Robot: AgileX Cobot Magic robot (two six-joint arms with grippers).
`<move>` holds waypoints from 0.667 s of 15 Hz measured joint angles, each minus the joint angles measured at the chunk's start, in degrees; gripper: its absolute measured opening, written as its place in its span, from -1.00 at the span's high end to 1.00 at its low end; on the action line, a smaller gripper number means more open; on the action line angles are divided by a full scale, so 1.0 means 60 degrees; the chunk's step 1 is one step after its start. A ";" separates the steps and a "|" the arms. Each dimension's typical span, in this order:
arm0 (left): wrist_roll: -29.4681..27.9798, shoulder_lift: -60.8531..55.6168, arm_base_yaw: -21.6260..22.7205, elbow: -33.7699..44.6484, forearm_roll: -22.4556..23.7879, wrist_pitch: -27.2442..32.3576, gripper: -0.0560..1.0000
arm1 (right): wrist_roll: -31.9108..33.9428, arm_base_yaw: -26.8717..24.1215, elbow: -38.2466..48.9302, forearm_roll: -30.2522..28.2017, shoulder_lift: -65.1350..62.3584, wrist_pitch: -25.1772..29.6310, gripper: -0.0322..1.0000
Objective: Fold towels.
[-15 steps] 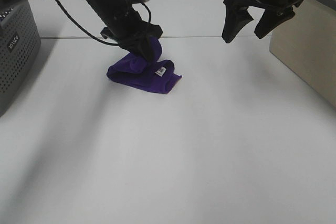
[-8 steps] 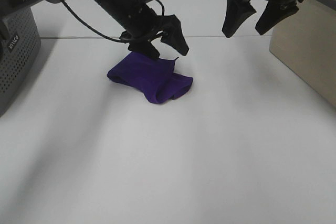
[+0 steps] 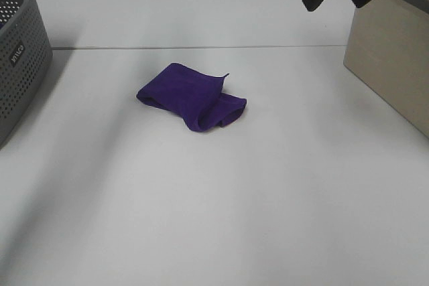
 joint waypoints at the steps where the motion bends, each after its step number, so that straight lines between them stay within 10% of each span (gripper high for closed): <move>1: -0.0621 -0.0248 0.0191 0.0000 0.1251 0.0000 -0.69 | 0.0229 0.0000 0.0000 -0.0258 -0.0210 0.0000 -0.64; 5: -0.1213 -0.1385 0.1738 0.0964 0.2359 -0.0029 -0.68 | 0.0688 -0.0344 0.0344 -0.0984 -0.1681 0.0000 -0.62; 10: -0.0191 -0.5204 0.2626 0.7009 0.2072 -0.0019 -0.66 | 0.1213 -0.0993 0.3142 -0.1089 -0.5319 0.0010 -0.61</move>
